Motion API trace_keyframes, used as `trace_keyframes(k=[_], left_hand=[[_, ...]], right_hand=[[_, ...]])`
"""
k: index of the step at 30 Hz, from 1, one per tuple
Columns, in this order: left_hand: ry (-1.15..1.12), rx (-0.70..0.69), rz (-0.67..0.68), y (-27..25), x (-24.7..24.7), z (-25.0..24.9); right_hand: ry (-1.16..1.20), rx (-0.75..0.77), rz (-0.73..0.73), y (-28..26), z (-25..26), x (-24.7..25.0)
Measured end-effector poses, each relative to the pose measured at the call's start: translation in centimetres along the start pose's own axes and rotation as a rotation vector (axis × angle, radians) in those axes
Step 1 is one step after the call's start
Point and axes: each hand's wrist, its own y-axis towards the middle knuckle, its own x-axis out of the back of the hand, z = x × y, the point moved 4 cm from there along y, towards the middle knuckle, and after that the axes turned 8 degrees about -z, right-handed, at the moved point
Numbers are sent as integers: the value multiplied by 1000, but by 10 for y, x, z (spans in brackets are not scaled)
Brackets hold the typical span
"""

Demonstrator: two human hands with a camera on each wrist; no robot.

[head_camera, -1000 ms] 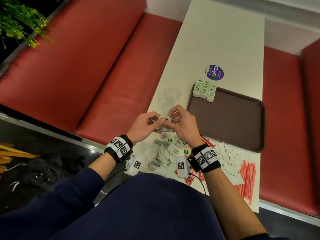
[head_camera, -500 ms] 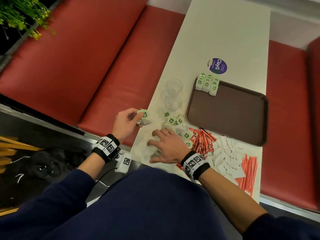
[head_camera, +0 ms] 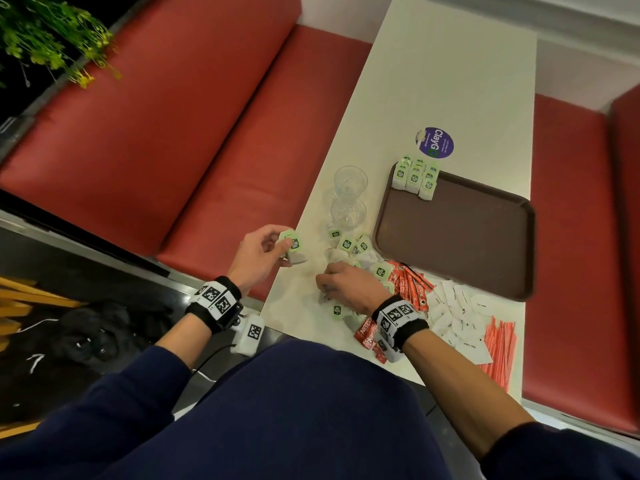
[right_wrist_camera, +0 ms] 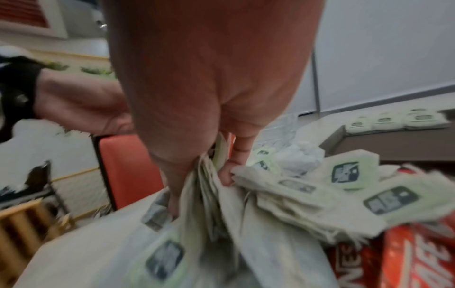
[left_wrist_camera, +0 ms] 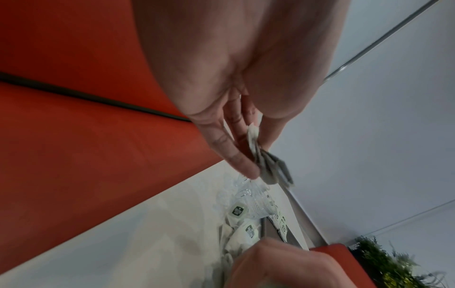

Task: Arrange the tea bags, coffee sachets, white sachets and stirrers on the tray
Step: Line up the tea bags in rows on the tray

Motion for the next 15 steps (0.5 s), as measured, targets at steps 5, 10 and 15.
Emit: trace_keyframes(k=[5,10,15], left_hand=[[-24,77,47,3,-13,-1],[-65,170,118,8,-37,-9],[-92,190,275,10,-74,-34]], right_hand=[[263,-211,-131,-11,-22,32],[452,-325,-253,-31,-30,78],[549,-325,-341,-40,-16,139]])
